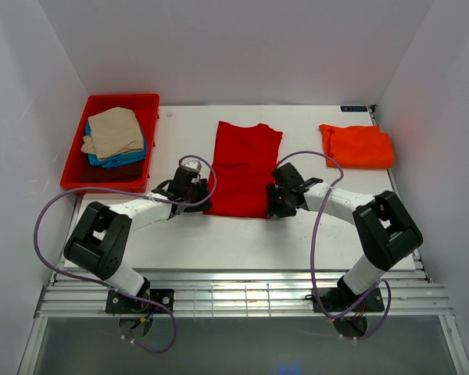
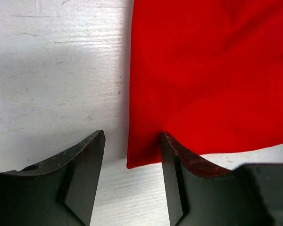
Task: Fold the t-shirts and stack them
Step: Fold the tshirt
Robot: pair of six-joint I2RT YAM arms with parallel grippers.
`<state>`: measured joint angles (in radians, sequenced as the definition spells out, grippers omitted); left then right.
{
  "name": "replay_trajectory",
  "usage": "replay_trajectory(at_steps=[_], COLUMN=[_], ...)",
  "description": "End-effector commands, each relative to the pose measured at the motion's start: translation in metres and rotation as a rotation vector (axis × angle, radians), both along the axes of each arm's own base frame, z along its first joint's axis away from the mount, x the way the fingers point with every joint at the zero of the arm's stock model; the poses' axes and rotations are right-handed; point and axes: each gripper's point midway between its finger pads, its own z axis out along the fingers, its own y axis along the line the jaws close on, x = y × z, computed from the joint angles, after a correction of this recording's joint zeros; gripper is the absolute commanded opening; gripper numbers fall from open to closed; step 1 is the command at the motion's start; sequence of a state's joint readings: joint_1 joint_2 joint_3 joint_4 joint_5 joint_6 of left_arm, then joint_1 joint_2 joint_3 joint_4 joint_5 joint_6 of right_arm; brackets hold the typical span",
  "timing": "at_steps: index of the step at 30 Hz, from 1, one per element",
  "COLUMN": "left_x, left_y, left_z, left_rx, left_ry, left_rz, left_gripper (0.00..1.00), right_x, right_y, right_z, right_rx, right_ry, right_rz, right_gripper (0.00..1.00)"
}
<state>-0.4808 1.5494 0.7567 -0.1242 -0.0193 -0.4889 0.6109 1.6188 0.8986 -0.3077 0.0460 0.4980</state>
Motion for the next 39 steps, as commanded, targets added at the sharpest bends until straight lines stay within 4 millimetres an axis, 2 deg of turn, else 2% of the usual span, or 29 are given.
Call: replay_trajectory(at_steps=[1,10,17,27,33,36,37,39], left_x=[0.003,0.001,-0.002,-0.016,-0.024,-0.029,-0.031,-0.035], left_y=[0.004,0.007,0.008,0.016,0.012,0.013,0.013,0.014], left_z=[-0.005,-0.015,-0.021,-0.03,-0.033,-0.038,-0.04,-0.043], left_rx=[0.018,0.039,0.045,0.081,0.053,0.053,0.053,0.05], left_ry=[-0.02,-0.003,0.024,0.082,0.113,0.137,0.147,0.163], left_rz=[0.001,0.0,0.004,0.007,-0.007,0.0,0.003,0.013], left_gripper=[0.61,0.61,0.61,0.6,0.59,0.56,0.54,0.49], right_x=[0.0,0.013,0.018,0.011,0.003,0.0,0.0,-0.002], right_y=[0.0,0.015,0.02,0.016,0.012,0.01,0.009,0.008], right_z=[-0.005,0.037,0.053,0.014,-0.007,-0.014,-0.016,-0.017], right_rx=[-0.007,0.058,0.082,0.026,0.008,-0.003,-0.007,-0.008], right_ry=[-0.001,-0.053,-0.068,0.015,0.05,0.066,0.071,0.076], right_rz=[-0.009,-0.003,0.002,0.007,0.013,0.011,0.012,0.012], right_gripper=[0.52,0.52,0.52,0.51,0.5,0.46,0.39,0.32])
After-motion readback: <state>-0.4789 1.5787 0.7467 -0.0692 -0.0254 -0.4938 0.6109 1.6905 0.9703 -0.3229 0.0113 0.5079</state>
